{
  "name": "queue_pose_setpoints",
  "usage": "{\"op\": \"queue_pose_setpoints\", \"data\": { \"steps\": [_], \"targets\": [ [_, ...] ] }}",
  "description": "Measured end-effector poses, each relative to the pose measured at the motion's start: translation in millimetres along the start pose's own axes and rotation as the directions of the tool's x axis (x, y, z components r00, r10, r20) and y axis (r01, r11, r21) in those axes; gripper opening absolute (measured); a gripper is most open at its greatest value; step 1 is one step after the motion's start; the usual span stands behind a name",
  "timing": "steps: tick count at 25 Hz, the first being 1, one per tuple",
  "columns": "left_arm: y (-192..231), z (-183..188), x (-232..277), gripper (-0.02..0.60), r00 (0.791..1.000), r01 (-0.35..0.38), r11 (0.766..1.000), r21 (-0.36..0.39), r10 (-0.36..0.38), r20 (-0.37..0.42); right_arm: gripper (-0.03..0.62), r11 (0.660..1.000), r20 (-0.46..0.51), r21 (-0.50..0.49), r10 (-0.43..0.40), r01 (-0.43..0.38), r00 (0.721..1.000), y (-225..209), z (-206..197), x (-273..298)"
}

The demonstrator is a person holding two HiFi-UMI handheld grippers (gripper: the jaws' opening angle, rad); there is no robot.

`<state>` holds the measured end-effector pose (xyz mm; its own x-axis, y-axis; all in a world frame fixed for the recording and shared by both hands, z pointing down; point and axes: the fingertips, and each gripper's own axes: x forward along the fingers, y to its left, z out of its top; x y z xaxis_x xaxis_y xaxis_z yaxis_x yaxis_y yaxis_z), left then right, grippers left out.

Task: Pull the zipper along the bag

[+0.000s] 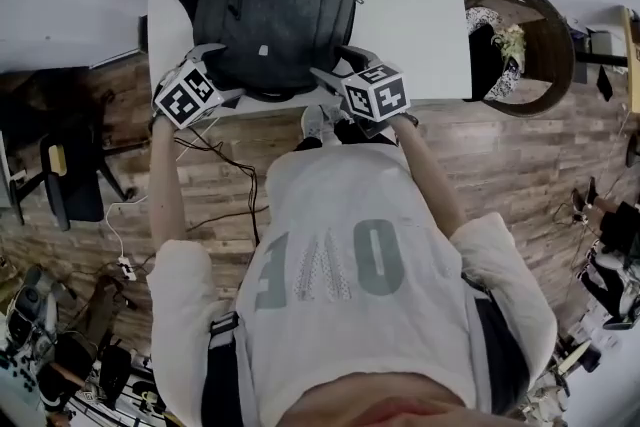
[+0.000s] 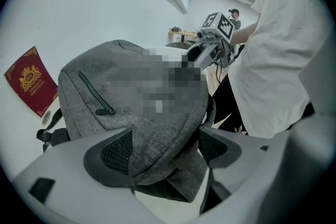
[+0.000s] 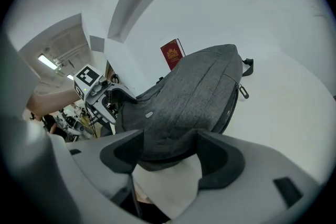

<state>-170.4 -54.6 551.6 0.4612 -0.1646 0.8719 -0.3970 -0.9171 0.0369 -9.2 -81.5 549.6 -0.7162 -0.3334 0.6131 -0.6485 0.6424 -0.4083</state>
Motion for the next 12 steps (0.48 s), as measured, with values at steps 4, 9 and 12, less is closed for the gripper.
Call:
{"op": "queue_pose_setpoints", "data": {
  "steps": [4, 9, 12],
  "targets": [
    [5, 48, -40, 0.367, 0.969, -0.108, 0.988, -0.112, 0.130, 0.210, 0.334, 0.995, 0.081, -0.082, -0.050, 0.057, 0.995, -23, 26, -39],
    [33, 92, -42, 0.365, 0.892, -0.226, 0.948, -0.223, 0.294, 0.343, 0.334, 0.945, 0.124, -0.264, -0.163, 0.191, 0.979, -96, 69, -65],
    [53, 102, -10, 0.365, 0.864, -0.316, 0.901, -0.297, 0.403, 0.302, 0.334, 0.861, 0.024, -0.478, -0.186, 0.174, 0.982, -121, 72, -49]
  ]
}}
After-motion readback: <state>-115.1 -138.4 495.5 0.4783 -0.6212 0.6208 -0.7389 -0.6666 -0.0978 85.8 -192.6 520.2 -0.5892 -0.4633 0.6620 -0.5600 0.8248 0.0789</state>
